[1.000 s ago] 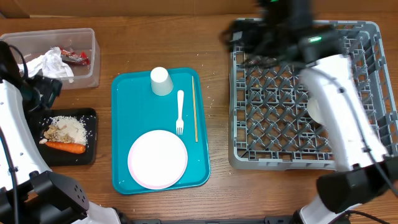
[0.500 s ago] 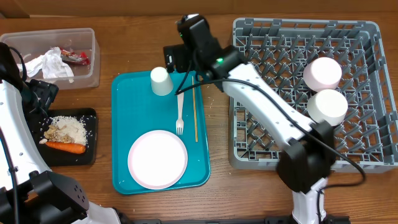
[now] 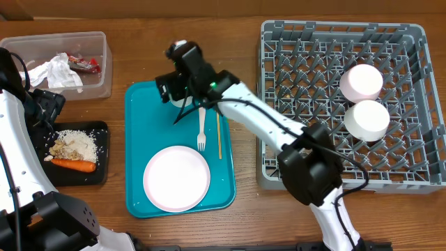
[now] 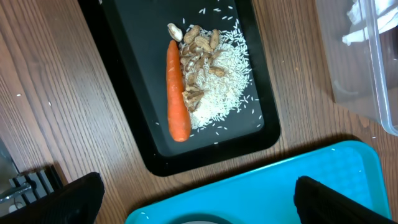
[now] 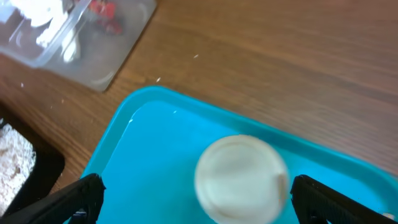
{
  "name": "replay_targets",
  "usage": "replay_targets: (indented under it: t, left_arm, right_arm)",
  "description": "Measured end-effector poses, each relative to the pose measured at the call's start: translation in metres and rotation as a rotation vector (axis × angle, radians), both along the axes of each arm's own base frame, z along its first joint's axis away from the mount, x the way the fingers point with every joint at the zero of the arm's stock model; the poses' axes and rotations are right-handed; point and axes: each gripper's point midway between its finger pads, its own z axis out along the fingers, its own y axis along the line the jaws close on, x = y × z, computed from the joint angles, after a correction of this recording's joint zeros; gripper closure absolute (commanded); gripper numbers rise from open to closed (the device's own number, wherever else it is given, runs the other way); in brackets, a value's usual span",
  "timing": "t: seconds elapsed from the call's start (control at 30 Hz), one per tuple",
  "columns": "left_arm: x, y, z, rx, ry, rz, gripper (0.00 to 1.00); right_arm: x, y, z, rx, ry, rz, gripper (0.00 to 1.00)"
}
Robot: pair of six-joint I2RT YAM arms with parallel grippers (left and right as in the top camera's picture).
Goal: Sort waste into correct bins and load items into the dishwasher rack
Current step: 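Reach the right gripper to the white cup on the teal tray and grasp it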
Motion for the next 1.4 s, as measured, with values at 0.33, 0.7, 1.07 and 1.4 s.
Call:
replay_targets:
  t: [0.33,0.7,1.07,1.4]
  left_arm:
    - [0.000,0.000,0.000,0.000,0.000,0.000,0.00]
    - [0.000,0.000,0.000,0.000,0.000,0.000,0.00]
    - [0.000,0.000,0.000,0.000,0.000,0.000,0.00]
    - [0.000,0.000,0.000,0.000,0.000,0.000,0.00]
  right_arm:
    - [0.005,-0.004,-0.031,-0.067,0.002,-0.027,0.00]
    - [0.009,-0.004,-0.036,-0.072,-0.007,-0.037,0.00]
    - [0.017,0.010,-0.044,-0.030,-0.046,-0.029,0.00]
    - [0.016,0.008,-0.047,-0.041,-0.037,-0.030,0.00]
